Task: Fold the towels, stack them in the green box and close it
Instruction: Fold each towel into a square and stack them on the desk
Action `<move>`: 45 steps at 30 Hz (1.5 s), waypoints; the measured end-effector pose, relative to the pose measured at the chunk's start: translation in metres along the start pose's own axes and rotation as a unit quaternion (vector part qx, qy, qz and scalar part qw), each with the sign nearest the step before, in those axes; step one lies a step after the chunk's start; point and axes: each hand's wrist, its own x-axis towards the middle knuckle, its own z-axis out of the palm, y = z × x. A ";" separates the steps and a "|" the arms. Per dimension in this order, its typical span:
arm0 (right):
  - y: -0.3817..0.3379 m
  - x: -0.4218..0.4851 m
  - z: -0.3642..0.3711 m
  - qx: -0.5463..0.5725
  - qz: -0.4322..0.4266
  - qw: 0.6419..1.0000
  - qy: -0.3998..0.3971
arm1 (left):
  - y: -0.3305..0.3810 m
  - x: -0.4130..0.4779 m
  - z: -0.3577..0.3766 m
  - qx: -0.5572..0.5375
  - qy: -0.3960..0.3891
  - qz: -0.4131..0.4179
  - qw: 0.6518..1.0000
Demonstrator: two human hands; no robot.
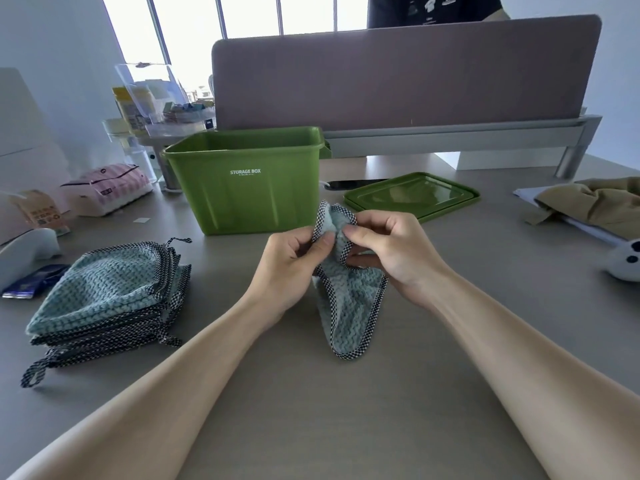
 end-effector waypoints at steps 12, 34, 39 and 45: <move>-0.112 -0.006 -0.041 0.108 -0.076 0.988 0.080 | 0.118 0.031 -0.056 -0.145 0.068 -0.042 0.986; 0.020 0.027 -0.104 -0.131 0.025 0.982 0.137 | -0.019 0.032 -0.053 0.178 0.058 -0.104 0.977; 0.008 0.011 -0.104 -0.057 -0.024 0.990 0.123 | 0.001 0.016 -0.057 0.115 0.108 -0.069 0.985; -0.002 -0.021 -0.119 -0.183 -0.033 0.982 -0.042 | 0.015 -0.022 -0.063 0.122 0.003 0.042 0.992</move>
